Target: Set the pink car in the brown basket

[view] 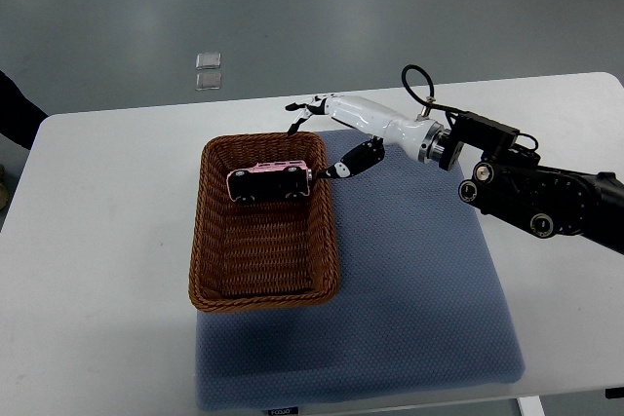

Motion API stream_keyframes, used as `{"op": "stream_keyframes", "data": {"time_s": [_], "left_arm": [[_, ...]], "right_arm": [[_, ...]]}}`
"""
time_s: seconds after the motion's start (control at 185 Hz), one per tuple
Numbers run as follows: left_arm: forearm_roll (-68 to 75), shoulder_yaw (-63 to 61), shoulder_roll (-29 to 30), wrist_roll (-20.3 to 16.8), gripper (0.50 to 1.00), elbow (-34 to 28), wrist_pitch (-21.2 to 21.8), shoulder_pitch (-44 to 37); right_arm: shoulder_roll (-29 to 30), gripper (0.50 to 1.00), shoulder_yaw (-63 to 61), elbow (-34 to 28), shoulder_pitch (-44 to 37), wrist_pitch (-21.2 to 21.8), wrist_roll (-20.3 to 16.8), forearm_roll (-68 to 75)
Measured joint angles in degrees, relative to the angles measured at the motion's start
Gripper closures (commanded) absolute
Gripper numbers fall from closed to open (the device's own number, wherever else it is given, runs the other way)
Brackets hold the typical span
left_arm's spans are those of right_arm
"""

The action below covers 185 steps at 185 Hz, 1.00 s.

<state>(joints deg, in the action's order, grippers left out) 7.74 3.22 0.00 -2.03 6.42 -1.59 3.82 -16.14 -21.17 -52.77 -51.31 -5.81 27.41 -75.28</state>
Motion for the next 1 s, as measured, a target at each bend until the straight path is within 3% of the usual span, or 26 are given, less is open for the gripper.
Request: {"op": "stream_keyframes", "data": {"time_s": [0.399,0.723,0.998], "left_arm": [[0.0,-0.1,0.0,0.0,0.500,0.0,0.0,0.0],[0.0,-0.1,0.0,-0.1,0.500,0.0,0.0,0.0],[0.0,0.0,0.0,-0.1,0.500,0.0,0.0,0.0]], "right_arm": [[-7.8,0.601,-16.3,0.1,11.6,2.2,-4.3,28.1],[-11.1,0.601,-17.4,0.0,14.5,3.2,-5.7,53.9],[-10.8,0.587,-17.4,-0.1,15.2,3.0,-8.2,61.0]]}}
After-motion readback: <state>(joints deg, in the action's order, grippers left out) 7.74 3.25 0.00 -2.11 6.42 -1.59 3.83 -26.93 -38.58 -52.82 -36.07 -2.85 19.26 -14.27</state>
